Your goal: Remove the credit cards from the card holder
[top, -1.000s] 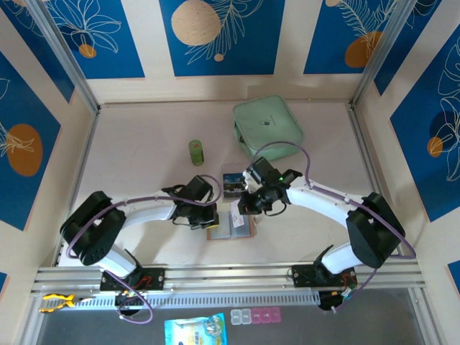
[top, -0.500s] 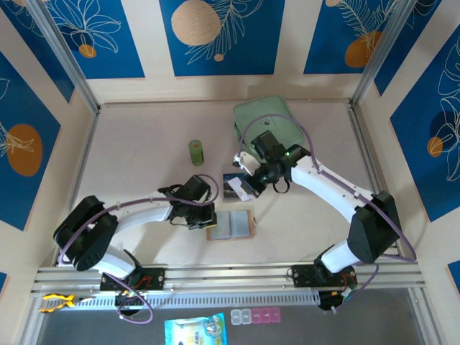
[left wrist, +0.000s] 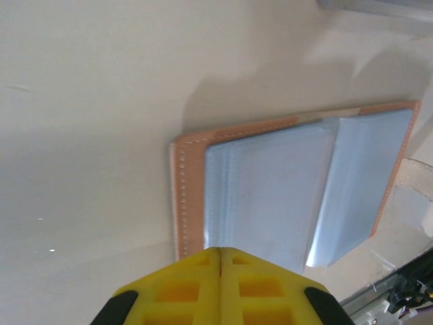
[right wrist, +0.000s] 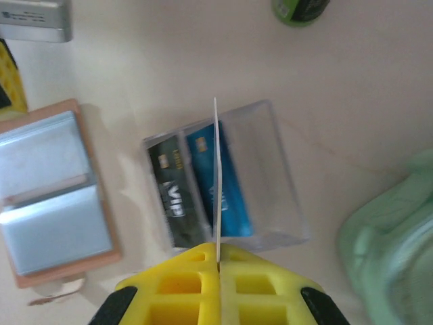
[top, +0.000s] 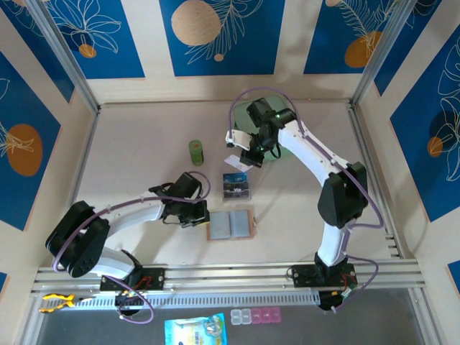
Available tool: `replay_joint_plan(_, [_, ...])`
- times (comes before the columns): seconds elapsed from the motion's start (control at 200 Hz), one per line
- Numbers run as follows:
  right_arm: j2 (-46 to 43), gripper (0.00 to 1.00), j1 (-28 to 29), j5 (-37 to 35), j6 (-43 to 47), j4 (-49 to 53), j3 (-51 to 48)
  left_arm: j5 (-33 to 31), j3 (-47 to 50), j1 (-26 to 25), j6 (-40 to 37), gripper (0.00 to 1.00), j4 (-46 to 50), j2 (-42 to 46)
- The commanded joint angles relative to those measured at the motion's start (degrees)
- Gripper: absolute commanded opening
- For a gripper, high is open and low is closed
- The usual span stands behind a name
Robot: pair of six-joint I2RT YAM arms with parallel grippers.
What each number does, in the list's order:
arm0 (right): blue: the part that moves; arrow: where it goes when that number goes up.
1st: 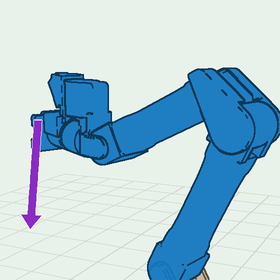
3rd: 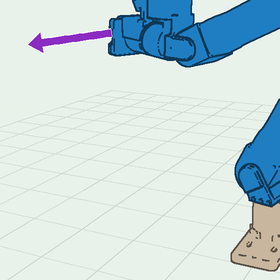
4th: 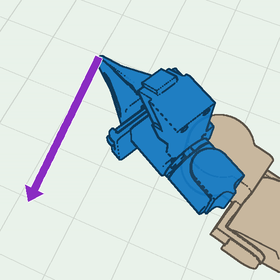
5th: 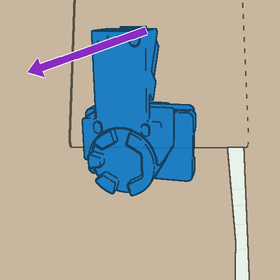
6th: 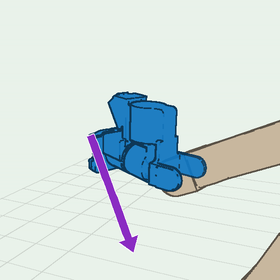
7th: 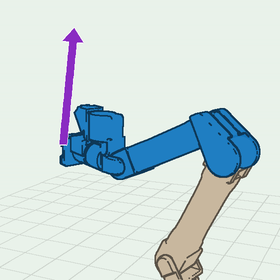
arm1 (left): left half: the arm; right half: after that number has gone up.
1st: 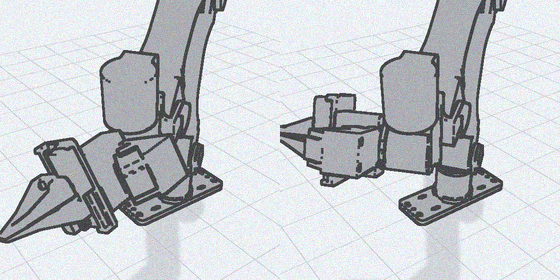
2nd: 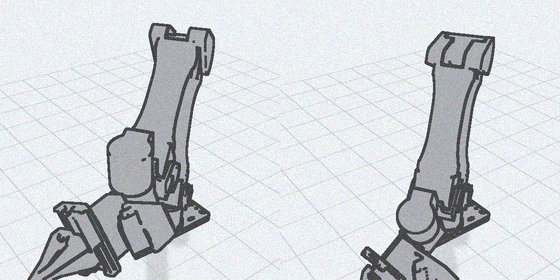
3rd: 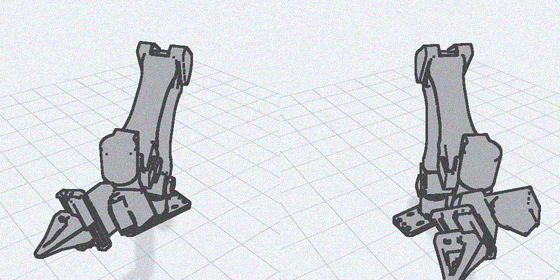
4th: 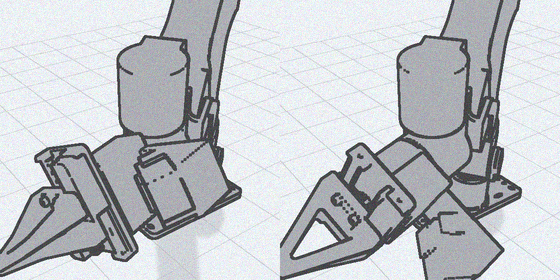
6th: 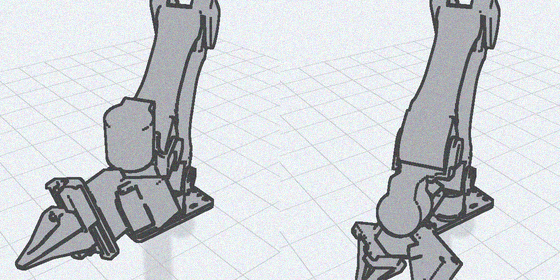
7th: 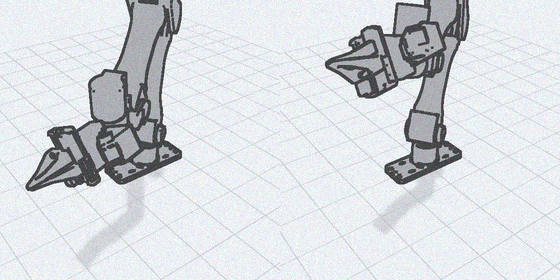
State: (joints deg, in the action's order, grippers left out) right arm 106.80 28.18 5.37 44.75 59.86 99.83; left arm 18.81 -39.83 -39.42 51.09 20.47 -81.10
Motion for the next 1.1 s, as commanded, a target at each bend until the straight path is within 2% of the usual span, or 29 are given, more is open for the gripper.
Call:
replay_joint_plan(0.0, [4.02,0.00,-1.12,1.78,8.19,8.08,5.49,0.17,0.46,1.57,-1.87,0.05,2.10,1.12])
replay_joint_plan(0.225, [12.30,0.00,-2.08,2.68,11.75,13.84,16.11,0.98,0.20,2.91,-2.45,0.05,2.20,0.69])
replay_joint_plan(0.525, [20.44,0.01,-2.08,2.37,14.73,19.66,24.97,1.81,1.31,4.09,-2.66,0.05,1.77,0.43])
replay_joint_plan(0.975, [24.60,0.03,-0.68,2.19,15.36,21.11,24.62,2.52,2.30,4.81,-2.70,0.05,1.05,0.05])
replay_joint_plan(1.095, [25.02,0.06,0.02,1.99,15.30,20.62,24.62,2.63,2.61,4.91,-2.66,0.05,0.94,0.23])
